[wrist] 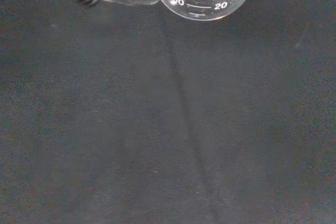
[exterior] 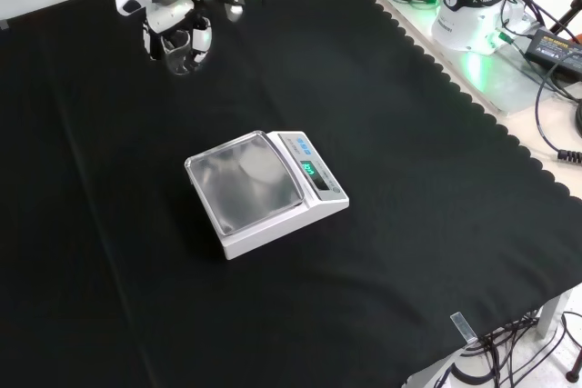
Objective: Put the beaker on the electronic balance.
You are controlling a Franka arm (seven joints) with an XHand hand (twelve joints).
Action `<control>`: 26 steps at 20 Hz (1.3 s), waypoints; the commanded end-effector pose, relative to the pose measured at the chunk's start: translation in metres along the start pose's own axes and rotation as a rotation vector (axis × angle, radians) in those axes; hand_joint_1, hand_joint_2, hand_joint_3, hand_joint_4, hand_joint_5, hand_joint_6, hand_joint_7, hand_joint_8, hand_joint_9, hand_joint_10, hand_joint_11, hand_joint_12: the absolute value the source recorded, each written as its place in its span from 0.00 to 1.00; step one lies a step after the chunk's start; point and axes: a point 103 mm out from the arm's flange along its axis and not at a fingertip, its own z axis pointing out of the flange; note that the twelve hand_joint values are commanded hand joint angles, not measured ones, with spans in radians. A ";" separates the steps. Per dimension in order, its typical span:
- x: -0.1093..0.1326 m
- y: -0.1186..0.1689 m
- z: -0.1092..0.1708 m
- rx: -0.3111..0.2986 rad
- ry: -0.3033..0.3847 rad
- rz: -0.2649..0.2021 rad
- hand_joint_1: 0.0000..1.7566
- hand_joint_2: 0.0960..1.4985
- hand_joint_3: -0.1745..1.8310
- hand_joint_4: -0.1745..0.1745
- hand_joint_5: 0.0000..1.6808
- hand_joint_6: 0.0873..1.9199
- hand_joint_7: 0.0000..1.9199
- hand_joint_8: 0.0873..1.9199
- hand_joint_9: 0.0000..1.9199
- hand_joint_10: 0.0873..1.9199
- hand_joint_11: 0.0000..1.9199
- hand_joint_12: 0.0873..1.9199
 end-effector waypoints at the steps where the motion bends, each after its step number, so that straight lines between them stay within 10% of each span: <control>1: 0.032 -0.026 -0.016 -0.020 -0.033 -0.021 0.63 0.47 0.38 0.03 0.50 0.14 0.48 0.22 0.68 0.00 0.73 0.32; 26: 0.149 -0.086 -0.030 -0.064 0.014 -0.172 0.61 0.47 0.39 0.01 0.49 0.14 0.47 0.22 0.69 0.00 0.74 0.31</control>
